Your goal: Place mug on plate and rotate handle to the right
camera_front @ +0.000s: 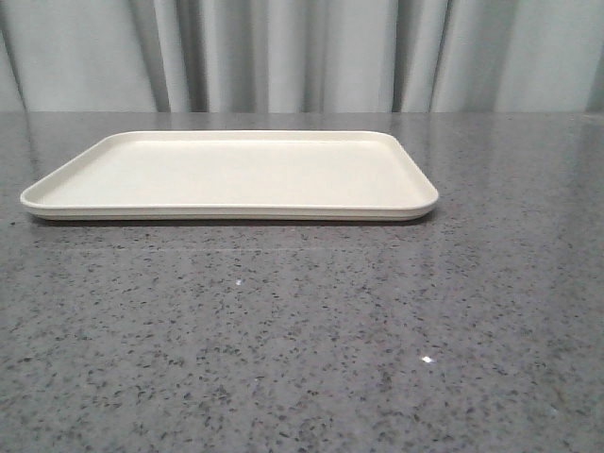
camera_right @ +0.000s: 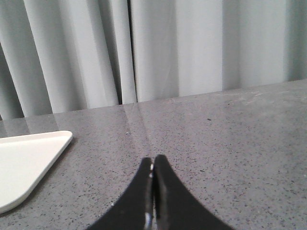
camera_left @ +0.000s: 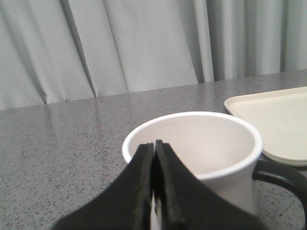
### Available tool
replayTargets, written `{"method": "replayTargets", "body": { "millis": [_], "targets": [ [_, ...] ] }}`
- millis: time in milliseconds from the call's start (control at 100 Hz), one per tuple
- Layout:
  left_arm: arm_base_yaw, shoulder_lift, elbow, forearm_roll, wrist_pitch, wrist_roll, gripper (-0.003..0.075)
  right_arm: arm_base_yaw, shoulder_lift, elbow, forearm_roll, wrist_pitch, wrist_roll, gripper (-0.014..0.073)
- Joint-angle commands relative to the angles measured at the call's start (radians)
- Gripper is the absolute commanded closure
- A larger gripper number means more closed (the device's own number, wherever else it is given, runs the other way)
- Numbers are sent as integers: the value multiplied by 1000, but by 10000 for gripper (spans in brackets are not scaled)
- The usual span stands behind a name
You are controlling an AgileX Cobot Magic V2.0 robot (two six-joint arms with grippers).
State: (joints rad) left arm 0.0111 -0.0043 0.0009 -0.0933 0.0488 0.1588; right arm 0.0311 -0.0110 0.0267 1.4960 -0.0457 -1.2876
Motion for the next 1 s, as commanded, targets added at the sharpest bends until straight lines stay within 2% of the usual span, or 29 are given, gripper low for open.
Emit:
{"method": "replayTargets", "body": {
  "millis": [0,990],
  "targets": [
    [-6,-29,9,-5,-76,-2,740,-4,-20,1,-3,-6,-5,659],
    [-6,-29,9,29,-76,3,740,-3,-20,0,-3,-37,-5,659]
  ]
}}
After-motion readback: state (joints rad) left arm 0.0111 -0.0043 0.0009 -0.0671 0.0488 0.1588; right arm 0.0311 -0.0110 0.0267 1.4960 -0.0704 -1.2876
